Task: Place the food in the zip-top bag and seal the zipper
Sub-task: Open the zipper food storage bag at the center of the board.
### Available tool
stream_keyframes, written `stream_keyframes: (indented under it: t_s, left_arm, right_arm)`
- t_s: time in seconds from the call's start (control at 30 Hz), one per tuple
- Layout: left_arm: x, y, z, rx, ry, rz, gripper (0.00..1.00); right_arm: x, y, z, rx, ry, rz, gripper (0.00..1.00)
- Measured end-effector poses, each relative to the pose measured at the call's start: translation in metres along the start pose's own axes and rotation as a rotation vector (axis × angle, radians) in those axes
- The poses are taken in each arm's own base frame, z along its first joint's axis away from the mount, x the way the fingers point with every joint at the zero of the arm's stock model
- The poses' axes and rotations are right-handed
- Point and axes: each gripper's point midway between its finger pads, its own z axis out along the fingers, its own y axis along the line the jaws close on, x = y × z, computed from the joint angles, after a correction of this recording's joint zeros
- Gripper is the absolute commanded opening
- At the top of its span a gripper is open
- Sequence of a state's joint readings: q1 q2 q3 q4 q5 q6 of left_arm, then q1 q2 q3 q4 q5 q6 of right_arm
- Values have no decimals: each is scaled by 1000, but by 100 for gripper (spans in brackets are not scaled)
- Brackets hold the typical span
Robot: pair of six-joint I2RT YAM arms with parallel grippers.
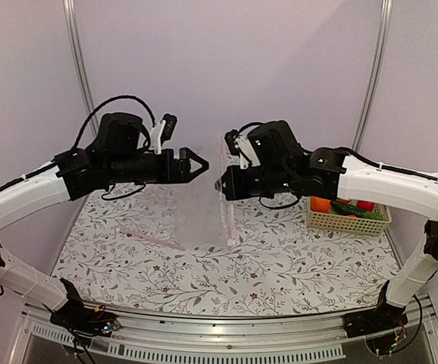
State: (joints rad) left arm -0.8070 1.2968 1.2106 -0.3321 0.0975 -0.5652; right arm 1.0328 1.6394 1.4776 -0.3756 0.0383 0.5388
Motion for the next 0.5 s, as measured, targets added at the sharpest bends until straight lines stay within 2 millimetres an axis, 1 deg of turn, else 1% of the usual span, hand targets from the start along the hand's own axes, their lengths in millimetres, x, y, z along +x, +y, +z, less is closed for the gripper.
stream_keyframes:
  t_s: [0.13,0.23,0.5]
  left_arm:
    - [11,-6,10,1,25,-23,94]
    - [17,-6,15,-9,40,-29,95]
    - [10,-11,27,-40,25,-21,95]
  right_arm:
    - [-1,-1,0,7,-4,0,0]
    - [-1,-2,0,11,-6,1,0]
    - [-2,-4,0,28,-15,-2,0]
